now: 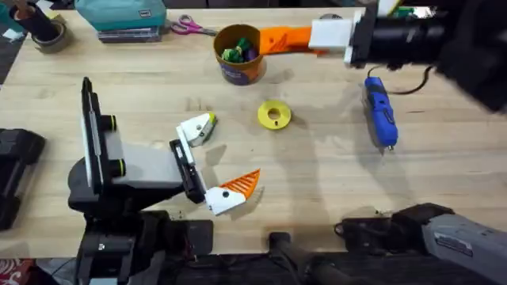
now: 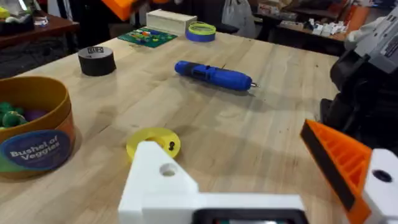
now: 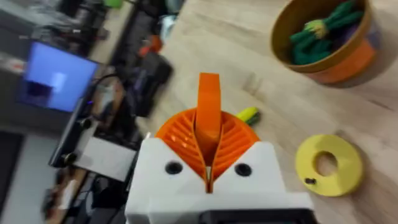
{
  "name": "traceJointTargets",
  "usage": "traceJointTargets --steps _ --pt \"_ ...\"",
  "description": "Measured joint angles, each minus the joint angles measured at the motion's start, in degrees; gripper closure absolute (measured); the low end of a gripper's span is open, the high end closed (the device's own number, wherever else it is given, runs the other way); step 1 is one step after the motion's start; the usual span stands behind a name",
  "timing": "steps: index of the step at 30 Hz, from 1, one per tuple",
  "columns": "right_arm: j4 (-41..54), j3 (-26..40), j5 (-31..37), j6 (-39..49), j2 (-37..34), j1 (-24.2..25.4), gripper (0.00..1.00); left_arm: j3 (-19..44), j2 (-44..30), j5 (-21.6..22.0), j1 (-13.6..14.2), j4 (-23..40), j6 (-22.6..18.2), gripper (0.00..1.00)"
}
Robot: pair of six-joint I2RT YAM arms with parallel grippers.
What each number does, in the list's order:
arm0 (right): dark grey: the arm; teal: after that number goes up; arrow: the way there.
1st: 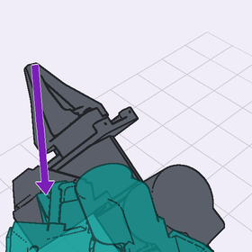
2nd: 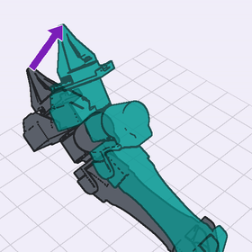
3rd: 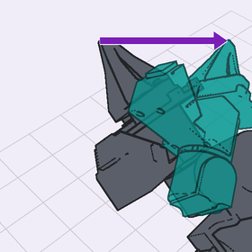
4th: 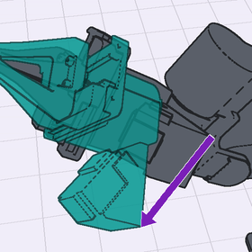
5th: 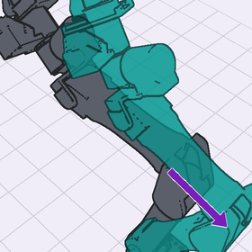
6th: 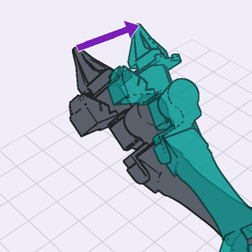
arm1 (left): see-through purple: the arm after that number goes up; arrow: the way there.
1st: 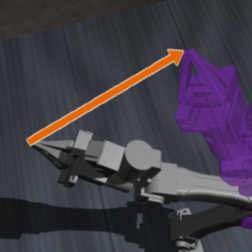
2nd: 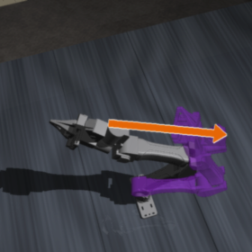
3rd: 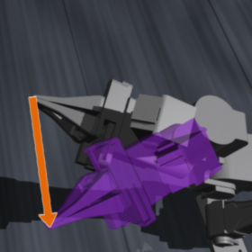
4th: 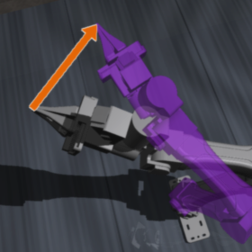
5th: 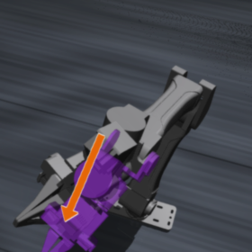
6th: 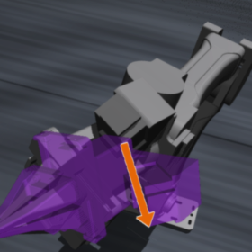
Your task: Pick up the gripper from the table and insert it into the empty holder that is missing its gripper. Then pick up a screw, insert it into the mounting hole, and use the screwdriver to tighten it. Finally, clean up the table by picking up the vegetable and placing it into the bucket.
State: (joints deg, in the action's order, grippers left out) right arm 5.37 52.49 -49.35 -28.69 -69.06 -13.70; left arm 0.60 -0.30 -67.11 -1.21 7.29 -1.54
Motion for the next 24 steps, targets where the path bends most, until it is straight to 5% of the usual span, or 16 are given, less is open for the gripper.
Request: traceJointTargets --steps 6,14,24 --pt "-26.76 -14.60 -9.65 -13.78 0.00 1.23 0.993 0.00 -0.02 -0.07 0.00 0.02 0.00 0.015" --pt "-57.35 -28.99 -14.15 -33.95 -1.88 1.23 0.993 0.00 -0.01 -0.22 0.00 0.02 0.00 0.015" --pt "-72.83 -32.54 -20.34 -49.55 -10.01 -0.21 0.993 0.00 -0.01 -0.24 0.00 0.02 0.00 0.015"
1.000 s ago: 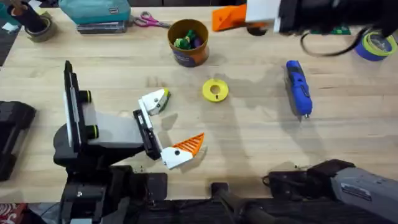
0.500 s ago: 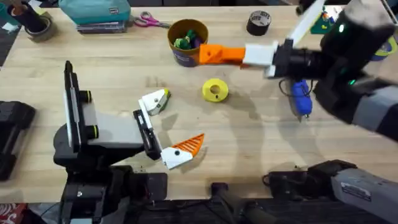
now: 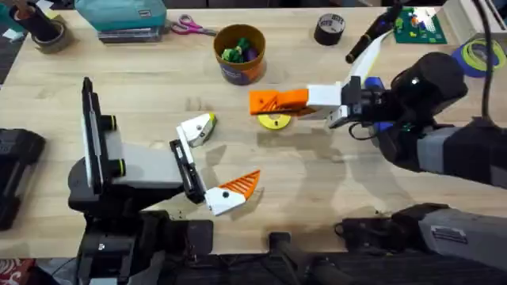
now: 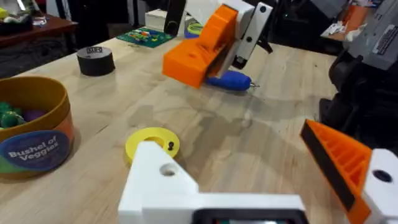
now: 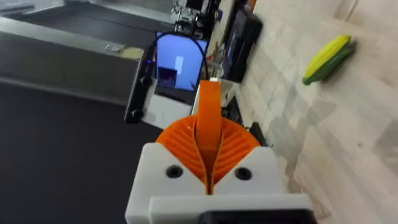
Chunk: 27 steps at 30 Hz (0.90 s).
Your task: Pick up the gripper from the table and insert it into the empty holder that is missing its gripper. Then pick up a screw, insert it into the mounting hole, and use the screwdriver to tighten it. Finally, clean up the table by picking up the vegetable and placing it into the bucket.
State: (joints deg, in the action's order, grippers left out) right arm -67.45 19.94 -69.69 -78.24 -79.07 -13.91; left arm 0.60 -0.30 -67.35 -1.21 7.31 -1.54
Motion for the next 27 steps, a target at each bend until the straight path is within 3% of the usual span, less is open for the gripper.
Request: traceJointTargets --steps 15,27 --pt "-0.29 -0.02 -4.15 -2.80 -0.44 -1.48 0.993 0.00 0.01 0.00 0.00 0.00 0.00 0.015" --pt "-0.23 1.99 -2.93 -2.99 -4.09 -10.29 0.993 0.00 0.00 0.00 0.00 0.00 0.00 0.015"
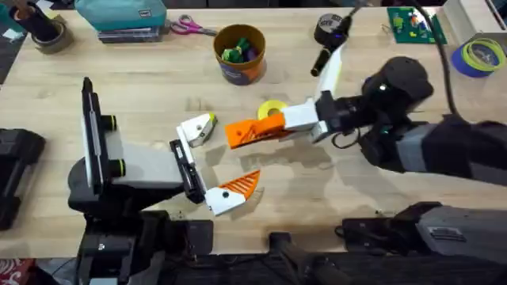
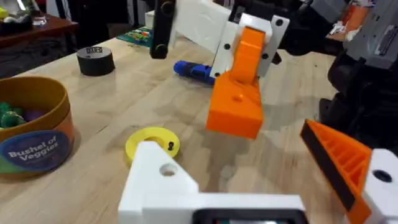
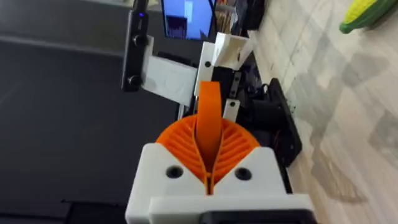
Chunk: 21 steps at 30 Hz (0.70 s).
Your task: Pick up the gripper from the table and insert it into the empty holder that is missing its gripper. Then pick up a screw, insert it into the mounting hole, and use the screwdriver to tighten it. Finally, clean up the table by picking up the vegetable and placing it into the bucket.
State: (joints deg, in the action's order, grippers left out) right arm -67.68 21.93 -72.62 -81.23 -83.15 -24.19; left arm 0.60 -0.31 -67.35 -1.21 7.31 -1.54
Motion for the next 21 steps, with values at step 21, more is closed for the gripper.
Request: traceJointTargets --steps 21 --pt "-0.02 6.84 2.62 0.26 -7.28 -6.33 0.993 0.00 -0.01 0.00 0.00 0.00 0.00 0.015"
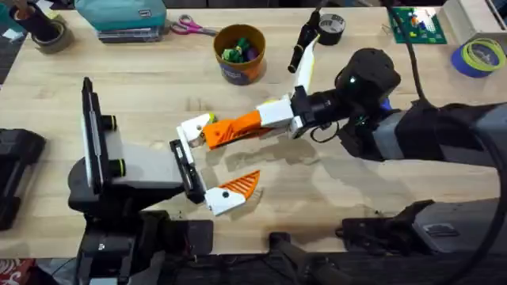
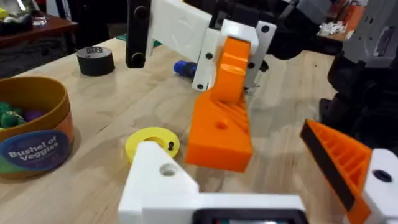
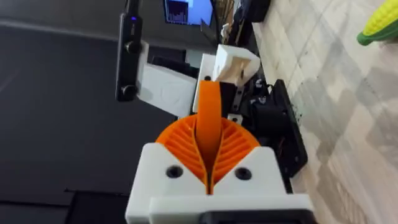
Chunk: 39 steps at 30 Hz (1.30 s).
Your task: Pick up the gripper from the table and insert it into the empty holder that is missing its gripper. Then pick up a screw, insert it into the mounting hole, and use the screwdriver to tighten it. Finally, clean up the table by picking up the vegetable and placing it into the bucket.
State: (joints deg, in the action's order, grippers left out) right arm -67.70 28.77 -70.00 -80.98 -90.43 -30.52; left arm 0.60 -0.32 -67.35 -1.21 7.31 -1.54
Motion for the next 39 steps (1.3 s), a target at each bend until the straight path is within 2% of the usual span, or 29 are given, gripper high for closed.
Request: traceJointTargets --steps 14,19,24,39 --pt "-0.84 -1.73 1.82 0.03 0.00 -0.85 0.993 0.01 0.01 0.00 0.00 0.00 0.00 0.015" --pt "-4.95 -3.71 2.49 0.01 0.00 -1.40 0.993 0.00 0.00 0.00 0.00 0.00 0.00 0.015" --pt "-5.14 -5.19 3.39 0.05 0.00 -1.40 0.993 0.00 0.00 0.00 0.00 0.00 0.00 0.016" --pt "-4.78 -5.35 5.60 0.39 -0.02 -1.46 0.993 0.00 0.02 0.00 0.00 0.00 0.00 0.015"
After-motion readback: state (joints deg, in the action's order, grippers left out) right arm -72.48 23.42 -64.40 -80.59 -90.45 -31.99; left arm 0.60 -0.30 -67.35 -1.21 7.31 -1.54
